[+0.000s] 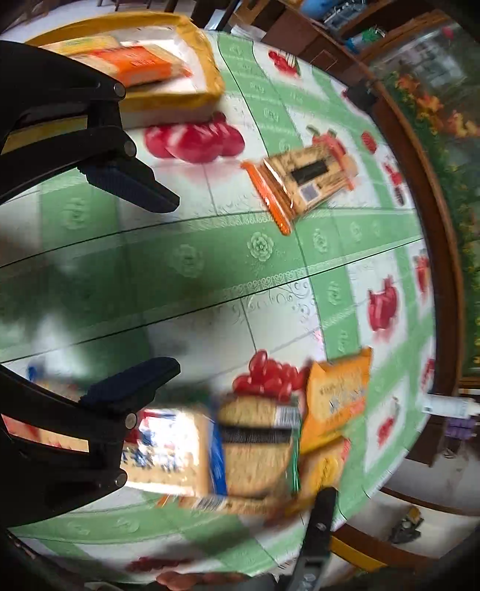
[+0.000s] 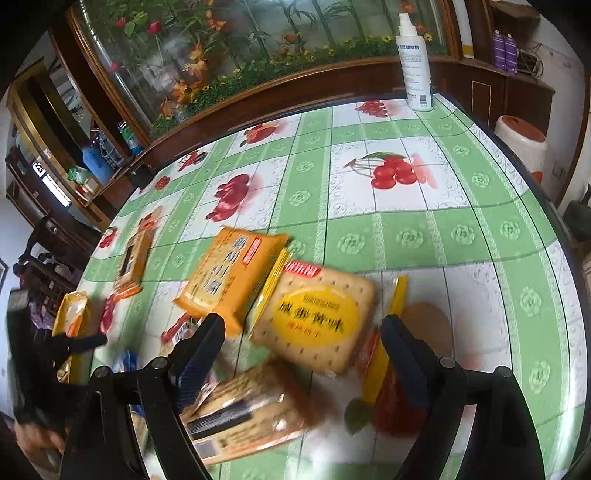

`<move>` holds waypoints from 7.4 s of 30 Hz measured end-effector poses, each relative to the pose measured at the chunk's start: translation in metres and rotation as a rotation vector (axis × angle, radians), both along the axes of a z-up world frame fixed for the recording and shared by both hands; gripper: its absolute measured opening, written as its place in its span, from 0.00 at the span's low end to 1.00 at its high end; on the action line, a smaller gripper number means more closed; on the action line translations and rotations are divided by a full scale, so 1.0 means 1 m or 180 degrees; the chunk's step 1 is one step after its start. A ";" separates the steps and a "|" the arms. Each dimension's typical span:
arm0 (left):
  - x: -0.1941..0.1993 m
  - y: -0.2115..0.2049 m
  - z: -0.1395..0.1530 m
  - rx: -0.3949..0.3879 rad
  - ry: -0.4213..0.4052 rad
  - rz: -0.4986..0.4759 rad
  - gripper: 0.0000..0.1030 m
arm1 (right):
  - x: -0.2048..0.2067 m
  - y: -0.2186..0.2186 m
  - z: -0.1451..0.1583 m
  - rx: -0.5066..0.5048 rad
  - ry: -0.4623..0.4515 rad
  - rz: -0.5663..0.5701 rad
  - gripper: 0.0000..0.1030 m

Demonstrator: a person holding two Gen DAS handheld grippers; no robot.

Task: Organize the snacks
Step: 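Close the left tool on the blue-printed pack while the right tool grips the long cracker pack, then carry the blue-printed pack and long cracker pack over the tray with both tools, then open both tools over the tray to drop the two packs, then move the left tool to the round biscuit bag while the right tool approaches the yellow pack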

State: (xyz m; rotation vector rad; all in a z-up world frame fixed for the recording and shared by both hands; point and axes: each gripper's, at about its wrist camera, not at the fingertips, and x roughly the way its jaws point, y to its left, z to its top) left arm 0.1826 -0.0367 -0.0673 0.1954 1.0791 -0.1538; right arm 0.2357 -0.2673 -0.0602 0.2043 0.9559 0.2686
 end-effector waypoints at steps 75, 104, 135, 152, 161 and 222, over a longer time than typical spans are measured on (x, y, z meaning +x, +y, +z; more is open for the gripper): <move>-0.126 0.019 0.043 -0.0221 -0.0919 0.0641 0.55 | -0.177 0.079 0.050 -0.0357 -0.0739 0.0199 0.54; -0.166 0.145 0.046 -0.0191 -0.1129 0.1522 0.55 | -0.202 0.214 0.060 -0.0311 -0.0878 0.1114 0.53; -0.161 0.215 0.012 -0.0199 -0.0897 0.1955 0.55 | -0.141 0.353 0.037 0.0121 -0.0661 0.1732 0.53; -0.156 0.223 0.010 -0.0209 -0.0895 0.1974 0.55 | -0.117 0.388 0.016 0.0098 -0.0545 0.1760 0.53; -0.152 0.226 0.011 -0.0339 -0.0826 0.1980 0.56 | -0.110 0.393 0.006 0.0106 -0.0413 0.1751 0.56; -0.085 0.005 0.035 -0.0270 -0.0686 0.0510 0.72 | -0.079 0.020 0.014 -0.0040 -0.0374 -0.0299 0.82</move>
